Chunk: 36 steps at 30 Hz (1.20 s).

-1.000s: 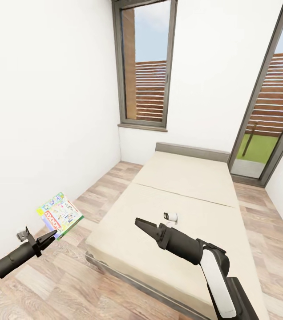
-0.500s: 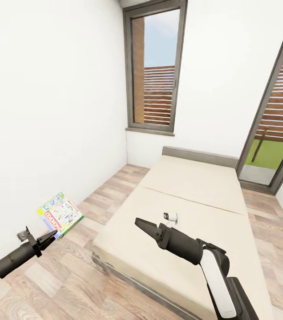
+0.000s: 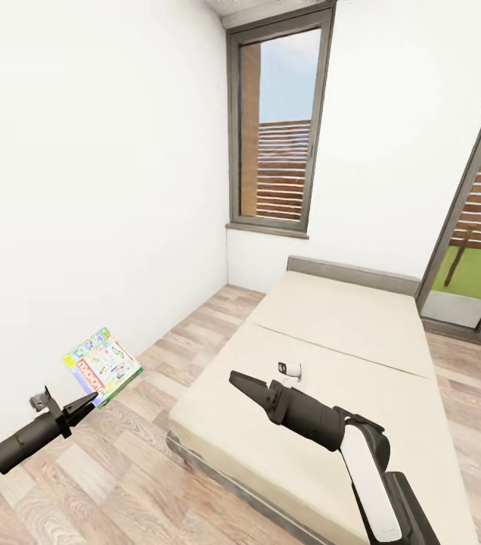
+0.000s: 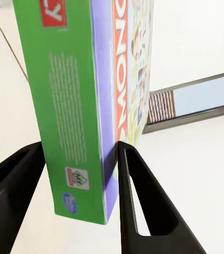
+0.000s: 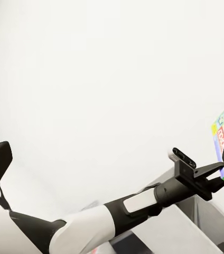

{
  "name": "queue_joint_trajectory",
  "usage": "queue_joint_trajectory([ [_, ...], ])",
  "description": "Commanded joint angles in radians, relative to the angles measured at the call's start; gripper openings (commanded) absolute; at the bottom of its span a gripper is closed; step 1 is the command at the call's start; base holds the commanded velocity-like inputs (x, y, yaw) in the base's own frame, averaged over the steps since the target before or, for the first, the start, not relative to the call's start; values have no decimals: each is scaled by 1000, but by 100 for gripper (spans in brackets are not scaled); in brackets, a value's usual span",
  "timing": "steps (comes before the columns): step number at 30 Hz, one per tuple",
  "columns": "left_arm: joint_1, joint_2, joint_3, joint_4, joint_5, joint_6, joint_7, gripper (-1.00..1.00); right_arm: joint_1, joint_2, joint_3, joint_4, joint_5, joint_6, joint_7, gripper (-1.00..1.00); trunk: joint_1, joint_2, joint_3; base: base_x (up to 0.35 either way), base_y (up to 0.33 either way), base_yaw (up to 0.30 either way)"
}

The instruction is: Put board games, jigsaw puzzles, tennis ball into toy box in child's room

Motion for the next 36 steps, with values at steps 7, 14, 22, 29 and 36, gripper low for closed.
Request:
queue_joint_trajectory([
  [7, -1, -1, 1, 1, 2, 6, -1, -100, -1, 0, -1, 0, -3, 5, 0, 100, -26, 48, 31, 0, 0, 125],
  [14, -1, -2, 1, 1, 2, 6, -1, -100, -1, 0, -1, 0, -1, 5, 0, 100, -53, 97, 63, 0, 0, 125],
  [22, -1, -2, 1, 1, 2, 8, -1, -100, -1, 0, -1, 0, 0, 5, 0, 100, -76, 139, 94, 0, 0, 125],
  [29, -1, -2, 0, 1, 2, 8, -1, -100, -1, 0, -1, 0, 0, 5, 0, 100, -76, 139, 105, 0, 0, 125],
  [36, -1, -2, 1, 1, 2, 8, -1, -100, -1, 0, -1, 0, 0, 5, 0, 100, -76, 139, 116, 0, 0, 125],
])
